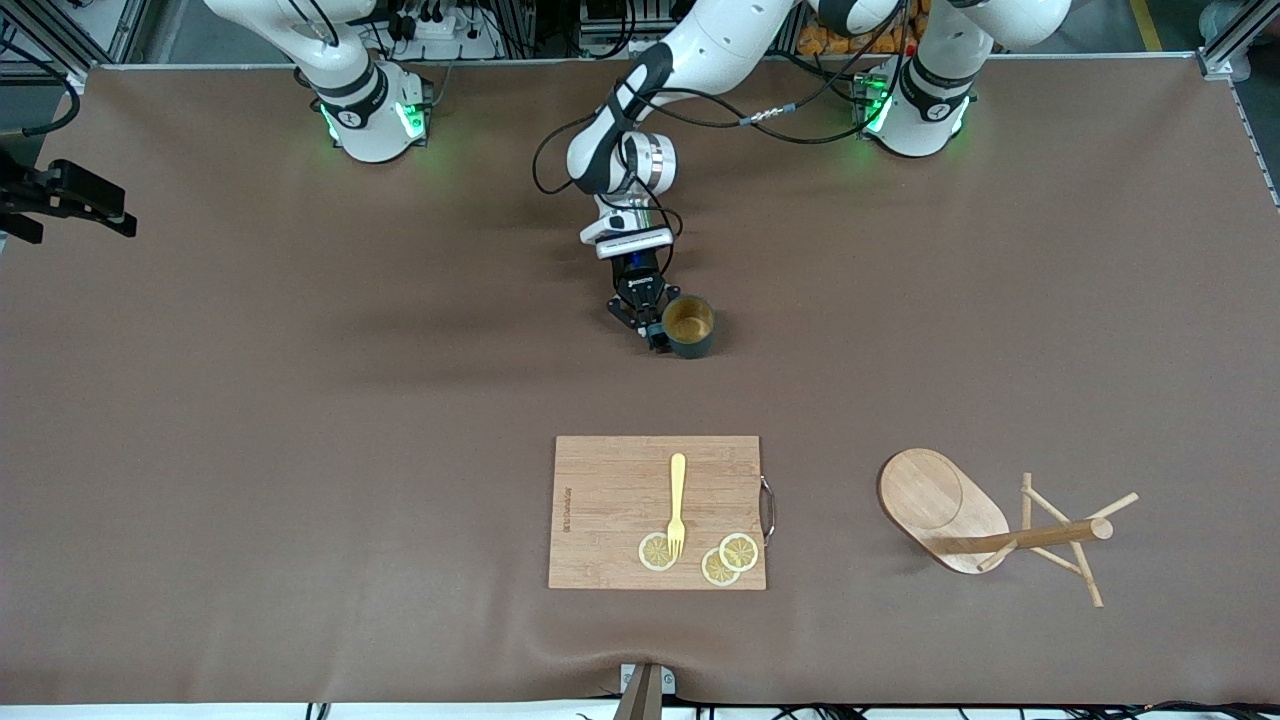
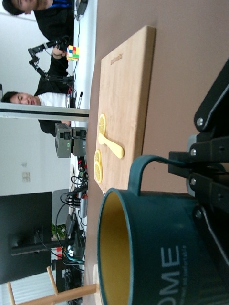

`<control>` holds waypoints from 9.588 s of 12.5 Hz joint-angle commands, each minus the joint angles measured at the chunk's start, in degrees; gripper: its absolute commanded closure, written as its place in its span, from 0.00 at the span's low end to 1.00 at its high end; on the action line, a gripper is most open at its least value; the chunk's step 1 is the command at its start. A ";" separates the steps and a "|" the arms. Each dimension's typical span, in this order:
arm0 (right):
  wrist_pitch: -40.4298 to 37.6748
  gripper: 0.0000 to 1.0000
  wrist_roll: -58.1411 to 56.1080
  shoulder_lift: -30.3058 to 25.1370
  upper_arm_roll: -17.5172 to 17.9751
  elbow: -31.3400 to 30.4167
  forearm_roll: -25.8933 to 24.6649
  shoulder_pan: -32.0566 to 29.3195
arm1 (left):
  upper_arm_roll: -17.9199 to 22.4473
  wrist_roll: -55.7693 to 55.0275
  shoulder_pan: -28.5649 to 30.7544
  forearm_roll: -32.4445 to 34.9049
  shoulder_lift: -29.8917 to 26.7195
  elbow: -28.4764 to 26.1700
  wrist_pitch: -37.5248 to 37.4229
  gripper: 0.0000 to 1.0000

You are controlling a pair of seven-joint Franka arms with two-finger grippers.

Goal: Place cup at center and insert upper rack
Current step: 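Lower the left gripper and close it on the mug handle, then lift the mug by its handle with the left gripper, then carry the mug with the left gripper to the wooden mug tree, then hang the mug on a tree peg and open the left gripper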

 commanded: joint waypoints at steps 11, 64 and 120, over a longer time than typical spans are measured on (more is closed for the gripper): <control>-0.25 0.00 -0.31 -1.01 -0.11 -0.77 0.37 0.17 | -0.80 19.34 4.50 -29.28 -19.35 1.82 10.92 1.00; -0.25 0.00 -0.31 -1.01 -0.11 -0.68 0.37 0.70 | -0.80 127.88 78.86 -162.81 -23.49 9.56 5.13 1.00; -0.42 0.00 -0.31 -1.01 -0.29 -0.59 0.19 0.70 | -0.44 135.20 86.42 -156.24 -24.01 15.18 -6.03 0.00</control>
